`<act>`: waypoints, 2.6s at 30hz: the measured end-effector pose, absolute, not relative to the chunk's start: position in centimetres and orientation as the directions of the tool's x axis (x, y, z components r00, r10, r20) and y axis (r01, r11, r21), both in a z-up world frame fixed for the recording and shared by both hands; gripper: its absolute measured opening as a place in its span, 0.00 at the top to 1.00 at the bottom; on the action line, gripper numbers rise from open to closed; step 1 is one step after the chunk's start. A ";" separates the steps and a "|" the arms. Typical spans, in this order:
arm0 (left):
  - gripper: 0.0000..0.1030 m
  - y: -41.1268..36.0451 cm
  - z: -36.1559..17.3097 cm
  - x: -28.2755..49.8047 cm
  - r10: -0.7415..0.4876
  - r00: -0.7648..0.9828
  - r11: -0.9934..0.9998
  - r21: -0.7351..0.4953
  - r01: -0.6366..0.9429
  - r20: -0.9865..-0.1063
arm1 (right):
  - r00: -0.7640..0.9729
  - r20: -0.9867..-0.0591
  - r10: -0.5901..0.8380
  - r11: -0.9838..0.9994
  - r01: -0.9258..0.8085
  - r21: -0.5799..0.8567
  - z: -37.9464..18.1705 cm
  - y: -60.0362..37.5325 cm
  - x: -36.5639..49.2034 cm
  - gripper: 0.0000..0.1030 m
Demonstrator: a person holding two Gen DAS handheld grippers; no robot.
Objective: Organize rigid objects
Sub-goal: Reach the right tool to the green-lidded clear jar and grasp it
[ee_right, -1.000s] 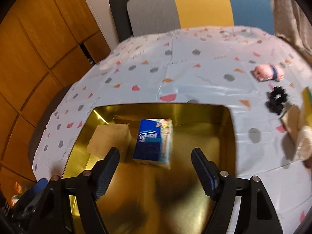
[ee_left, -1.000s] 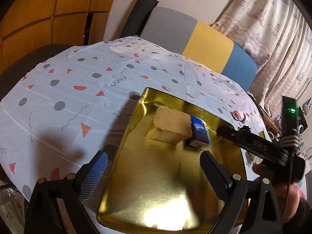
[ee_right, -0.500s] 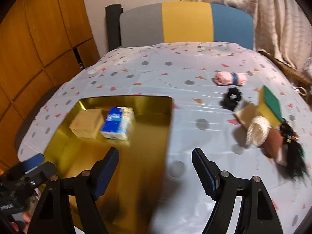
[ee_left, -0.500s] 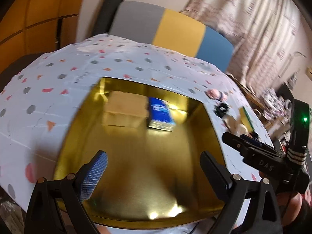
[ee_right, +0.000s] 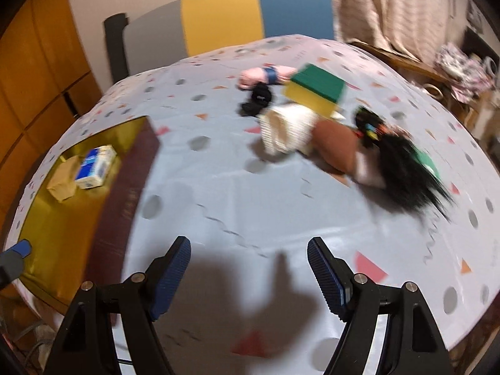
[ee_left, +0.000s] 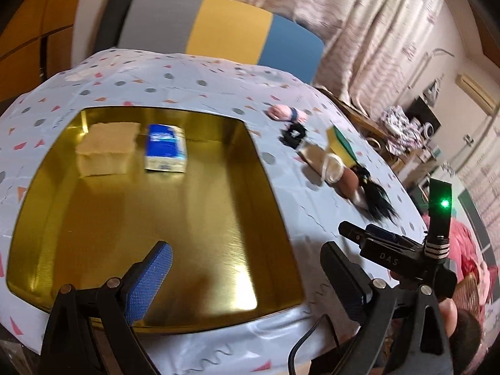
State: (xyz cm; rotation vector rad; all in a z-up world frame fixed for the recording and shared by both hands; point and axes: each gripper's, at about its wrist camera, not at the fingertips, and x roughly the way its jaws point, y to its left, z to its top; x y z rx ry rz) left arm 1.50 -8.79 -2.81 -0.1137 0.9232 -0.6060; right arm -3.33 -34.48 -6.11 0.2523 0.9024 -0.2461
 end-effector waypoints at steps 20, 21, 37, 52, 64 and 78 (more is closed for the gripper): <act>0.05 -18.2 -3.0 -1.2 -0.558 0.342 0.754 -0.291 0.589 -0.756 | 0.627 -0.734 -0.259 0.841 0.521 0.148 -6.5 -45.7 -10.4 0.24; 0.05 -18.5 -3.1 -1.2 -0.557 0.339 0.754 -0.291 0.589 -0.758 | 0.629 -0.731 -0.265 0.833 0.532 0.156 -6.4 -46.3 -10.6 0.24; 0.05 -19.2 -3.1 0.3 -0.524 0.358 0.794 -0.290 0.534 -0.773 | 0.661 -0.703 -0.263 0.809 0.548 0.213 -3.2 -53.9 -2.3 0.26; 0.05 -19.6 -3.5 0.7 -0.500 0.356 0.807 -0.277 0.521 -0.789 | 0.633 -0.772 -0.053 0.864 0.417 0.283 -7.5 -50.0 1.5 0.74; 0.05 -21.6 -3.9 0.6 -0.504 0.341 0.792 -0.267 0.549 -0.793 | 0.711 -0.659 -0.243 0.762 0.561 0.324 -5.0 -53.3 -7.5 0.54; 0.05 -24.2 -3.2 0.2 -0.498 0.341 0.776 -0.234 0.585 -0.798 | 0.549 -0.798 -0.247 0.736 0.642 0.213 -10.0 -57.7 -1.3 0.25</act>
